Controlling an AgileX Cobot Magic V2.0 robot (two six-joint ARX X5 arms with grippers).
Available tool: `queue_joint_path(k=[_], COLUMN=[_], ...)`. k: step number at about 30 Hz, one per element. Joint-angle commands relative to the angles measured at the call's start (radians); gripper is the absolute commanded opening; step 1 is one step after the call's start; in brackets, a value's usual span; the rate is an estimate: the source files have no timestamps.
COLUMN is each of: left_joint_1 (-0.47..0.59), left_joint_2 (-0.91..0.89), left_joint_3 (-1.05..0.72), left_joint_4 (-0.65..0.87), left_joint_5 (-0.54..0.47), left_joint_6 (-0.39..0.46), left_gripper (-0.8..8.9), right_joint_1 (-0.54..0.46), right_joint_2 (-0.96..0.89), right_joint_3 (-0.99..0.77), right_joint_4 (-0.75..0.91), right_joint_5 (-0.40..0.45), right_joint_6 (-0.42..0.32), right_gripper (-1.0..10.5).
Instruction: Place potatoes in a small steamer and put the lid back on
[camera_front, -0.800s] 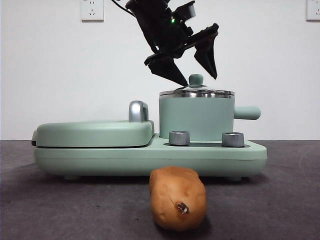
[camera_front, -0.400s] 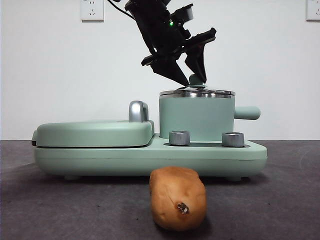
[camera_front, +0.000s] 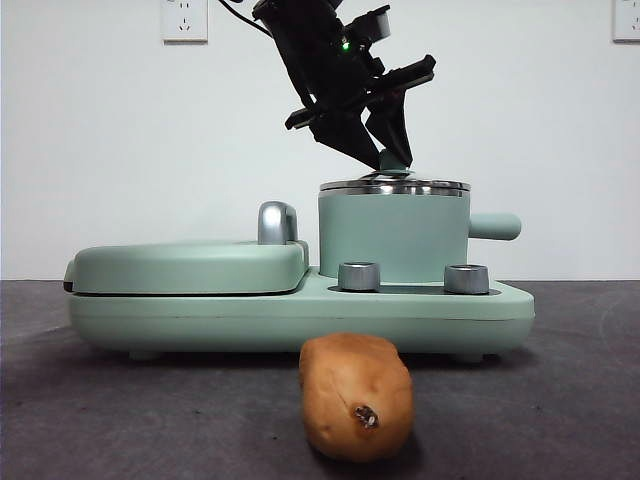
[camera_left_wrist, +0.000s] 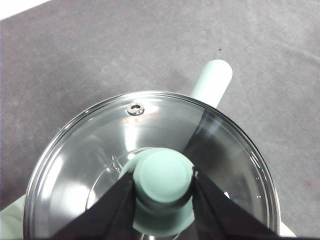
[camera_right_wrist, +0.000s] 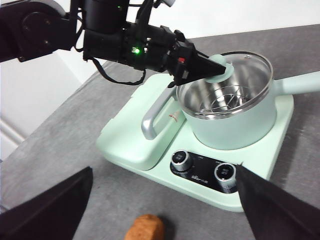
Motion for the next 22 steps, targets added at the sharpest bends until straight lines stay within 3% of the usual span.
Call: queue_joint_path(k=[1, 10, 17, 22], left_joint_1=[-0.008, -0.008, -0.001, 0.016], left_joint_2=[0.023, -0.044, -0.115, -0.167], left_joint_3=[0.033, 0.035, 0.035, 0.035], left_joint_4=[0.037, 0.031, -0.018, -0.1], left_joint_5=[-0.002, -0.002, -0.002, -0.002], left_joint_6=[0.013, 0.011, 0.012, 0.019], left_gripper=[0.55, 0.55, 0.55, 0.55], right_joint_1=[0.0, 0.0, 0.001, 0.073], right_joint_2=[0.005, 0.006, 0.036, 0.089], right_joint_3=[0.015, 0.015, 0.015, 0.016], right_joint_4=[0.005, 0.003, 0.003, 0.004], right_joint_5=[0.051, 0.149, 0.148, 0.144], right_joint_6=[-0.013, -0.022, -0.006, 0.037], right_gripper=[4.6, 4.6, 4.6, 4.6])
